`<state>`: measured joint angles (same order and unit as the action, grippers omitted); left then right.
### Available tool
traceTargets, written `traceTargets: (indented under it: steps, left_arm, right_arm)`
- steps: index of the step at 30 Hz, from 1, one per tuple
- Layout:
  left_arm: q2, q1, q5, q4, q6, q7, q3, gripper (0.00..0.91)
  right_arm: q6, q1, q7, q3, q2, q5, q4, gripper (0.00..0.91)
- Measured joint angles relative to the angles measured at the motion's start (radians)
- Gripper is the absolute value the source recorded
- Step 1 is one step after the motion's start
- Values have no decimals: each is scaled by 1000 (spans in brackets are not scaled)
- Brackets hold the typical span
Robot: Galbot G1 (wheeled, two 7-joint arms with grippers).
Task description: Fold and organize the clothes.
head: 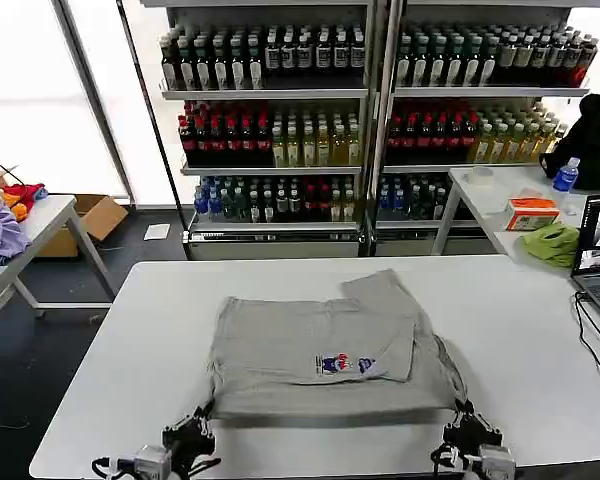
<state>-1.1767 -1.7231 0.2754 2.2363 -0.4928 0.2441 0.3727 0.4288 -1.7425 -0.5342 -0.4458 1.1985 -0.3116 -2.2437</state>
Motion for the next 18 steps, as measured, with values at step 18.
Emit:
traceTargets:
  steps: [18]
  left_arm:
    - [-8,-106,3,139,-3,6,-31,907]
  right_arm:
    - [24,-52,6,-18,-6,8,-131,907]
